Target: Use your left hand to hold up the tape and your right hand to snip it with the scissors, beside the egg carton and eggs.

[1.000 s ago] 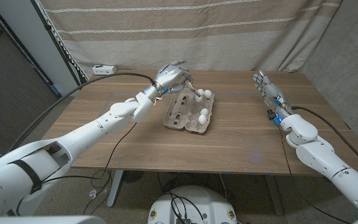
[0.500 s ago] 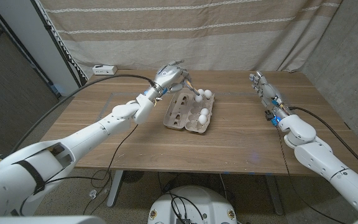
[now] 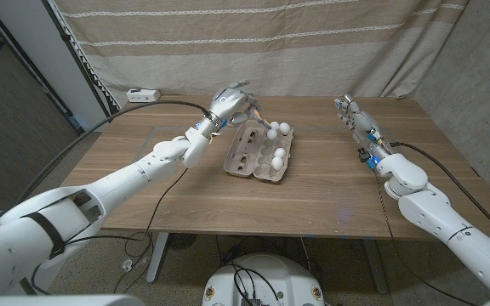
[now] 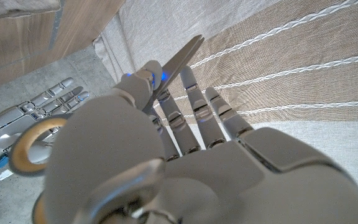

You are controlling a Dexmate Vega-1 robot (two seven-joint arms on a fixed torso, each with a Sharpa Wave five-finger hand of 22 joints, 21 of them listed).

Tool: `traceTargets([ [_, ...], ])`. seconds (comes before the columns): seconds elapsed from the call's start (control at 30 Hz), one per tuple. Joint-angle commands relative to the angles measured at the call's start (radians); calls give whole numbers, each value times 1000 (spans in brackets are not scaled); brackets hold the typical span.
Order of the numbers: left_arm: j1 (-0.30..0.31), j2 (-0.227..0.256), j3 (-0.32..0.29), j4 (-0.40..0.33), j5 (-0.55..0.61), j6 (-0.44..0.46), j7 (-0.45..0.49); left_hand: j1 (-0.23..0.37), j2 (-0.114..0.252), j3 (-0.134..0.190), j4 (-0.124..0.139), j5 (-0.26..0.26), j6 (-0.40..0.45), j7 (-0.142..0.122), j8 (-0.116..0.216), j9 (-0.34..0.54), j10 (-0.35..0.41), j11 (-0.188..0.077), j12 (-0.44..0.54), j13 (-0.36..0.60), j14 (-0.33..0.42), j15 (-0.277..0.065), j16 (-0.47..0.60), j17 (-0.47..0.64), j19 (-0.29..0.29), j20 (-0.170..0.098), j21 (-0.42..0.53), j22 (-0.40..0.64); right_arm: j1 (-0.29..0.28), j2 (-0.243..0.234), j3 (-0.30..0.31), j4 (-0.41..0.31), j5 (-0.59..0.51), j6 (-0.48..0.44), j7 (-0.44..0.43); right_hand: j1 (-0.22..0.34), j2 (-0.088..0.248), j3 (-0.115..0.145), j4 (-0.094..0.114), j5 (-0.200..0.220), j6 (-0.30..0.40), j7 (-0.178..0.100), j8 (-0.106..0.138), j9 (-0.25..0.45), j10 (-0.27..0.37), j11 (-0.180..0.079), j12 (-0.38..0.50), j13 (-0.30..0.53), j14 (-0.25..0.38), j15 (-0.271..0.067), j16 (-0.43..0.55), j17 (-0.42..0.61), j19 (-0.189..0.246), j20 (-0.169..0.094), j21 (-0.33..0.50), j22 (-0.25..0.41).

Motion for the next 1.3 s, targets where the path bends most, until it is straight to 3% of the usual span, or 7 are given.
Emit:
traceTargets([
  [0.03, -49, -19, 32, 82, 1, -29, 53, -6, 6, 7, 13, 2, 44, 38, -6, 2, 264, 2, 7, 2, 12, -155, -2, 2, 10, -86, 1, 2, 6, -38, 5, -55, 10, -62, -3, 13, -3, 2, -2, -10, 39, 4, 5, 8, 35, 8, 15, 5, 51, 44, 13, 4, 61, 24, 16, 3],
  [0.3, -81, -37, 59, 142, -1, -48, 91, -6, 6, 7, 13, 2, 47, 36, -13, 2, 265, 2, 7, 1, 13, -155, -1, 1, 10, -88, 0, 3, -5, -71, 16, -112, 43, -137, -8, 13, -4, 3, -3, -12, 40, 10, 2, 9, 41, 15, 16, 5, 69, 56, 15, 5, 75, 32, 17, 4],
  [0.33, -85, -38, 62, 149, 0, -50, 96, -6, 6, 7, 13, 2, 46, 37, -13, 2, 265, 2, 7, 1, 14, -154, -1, 1, 10, -87, 0, 3, -5, -78, 16, -121, 49, -153, -7, 17, -3, 6, -5, -17, 42, 12, -1, 10, 41, 17, 14, 6, 90, 71, 16, 5, 82, 77, 14, 4],
  [0.4, -91, -39, 68, 157, -1, -54, 102, -6, 6, 7, 13, 2, 47, 36, -16, 2, 265, 2, 7, 1, 14, -155, -1, 0, 11, -88, 0, 3, -7, -79, 19, -130, 68, -167, 0, 28, 0, 12, -12, -21, 55, 18, 2, 11, 50, 22, 16, 6, 120, 80, 20, 5, 105, 98, 18, 3],
  [0.73, -100, -31, 83, 158, -6, -61, 115, -7, 4, 7, 13, 3, 52, 34, -24, 3, 266, 2, 7, -1, 16, -155, -1, -1, 11, -89, 0, 3, -21, -116, 34, -189, 117, -227, 19, 61, 3, 28, -31, -33, 115, 51, 19, 12, 66, 41, 17, 6, 162, 111, 18, 4, 147, 104, 21, 4],
  [1.03, -102, -26, 89, 153, -10, -73, 113, -6, 3, 7, 13, 4, 55, 33, -33, 3, 266, 2, 6, -1, 18, -155, 0, -2, 11, -90, 0, 3, -20, -114, 38, -205, 163, -256, 35, 125, 10, 61, -66, -53, 162, 110, 26, 13, 80, 69, 14, 5, 192, 129, 8, 3, 250, 100, 37, 0],
  [1.3, -107, -23, 94, 153, -4, -89, 111, -6, 2, 7, 12, 4, 61, 29, -36, 3, 267, 1, 8, 0, 18, -154, -1, -3, 10, -93, -1, 3, -23, -126, 42, -236, 179, -267, 48, 146, 11, 71, -77, -58, 184, 119, 31, 13, 79, 73, 11, 5, 185, 134, 1, 3, 264, 106, 33, -2],
])
